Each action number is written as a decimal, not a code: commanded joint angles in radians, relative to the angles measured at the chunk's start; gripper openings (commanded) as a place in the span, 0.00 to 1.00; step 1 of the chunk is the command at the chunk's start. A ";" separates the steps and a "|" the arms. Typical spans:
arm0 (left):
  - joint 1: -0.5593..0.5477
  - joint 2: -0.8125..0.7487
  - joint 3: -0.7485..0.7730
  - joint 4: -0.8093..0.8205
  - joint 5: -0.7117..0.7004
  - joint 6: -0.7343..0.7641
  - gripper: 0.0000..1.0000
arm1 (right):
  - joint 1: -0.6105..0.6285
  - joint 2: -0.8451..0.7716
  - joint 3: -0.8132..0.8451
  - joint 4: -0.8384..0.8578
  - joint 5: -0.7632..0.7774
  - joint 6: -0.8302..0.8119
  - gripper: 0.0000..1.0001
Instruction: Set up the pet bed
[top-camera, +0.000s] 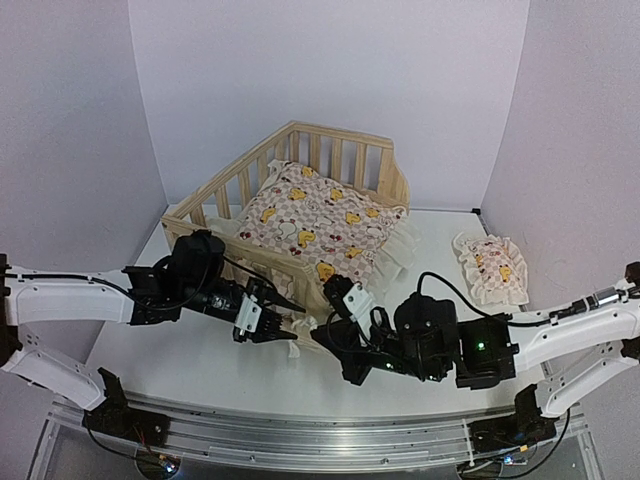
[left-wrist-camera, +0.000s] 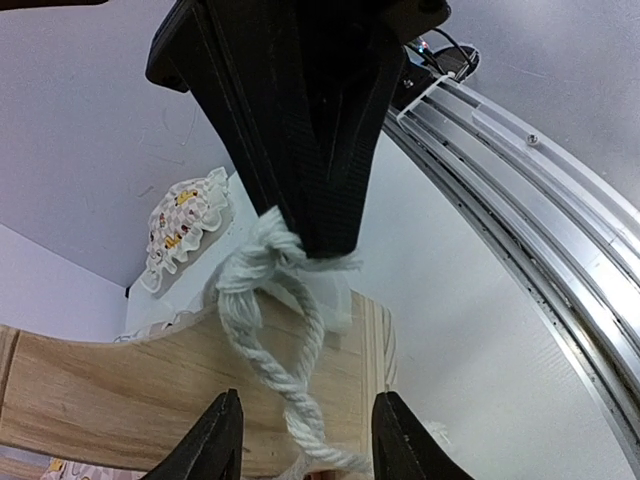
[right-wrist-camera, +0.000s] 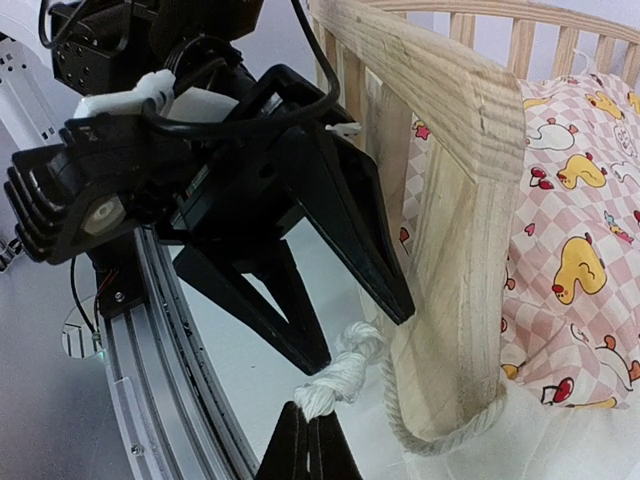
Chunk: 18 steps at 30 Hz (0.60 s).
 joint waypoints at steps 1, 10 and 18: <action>-0.001 0.039 0.019 0.142 -0.073 -0.014 0.42 | -0.004 -0.025 0.048 0.005 -0.011 -0.028 0.00; -0.003 0.057 0.000 0.177 -0.174 0.010 0.12 | -0.013 -0.048 0.053 -0.001 0.002 -0.033 0.00; -0.002 -0.025 -0.009 0.112 -0.164 0.011 0.00 | -0.044 0.010 0.140 -0.130 0.145 -0.068 0.00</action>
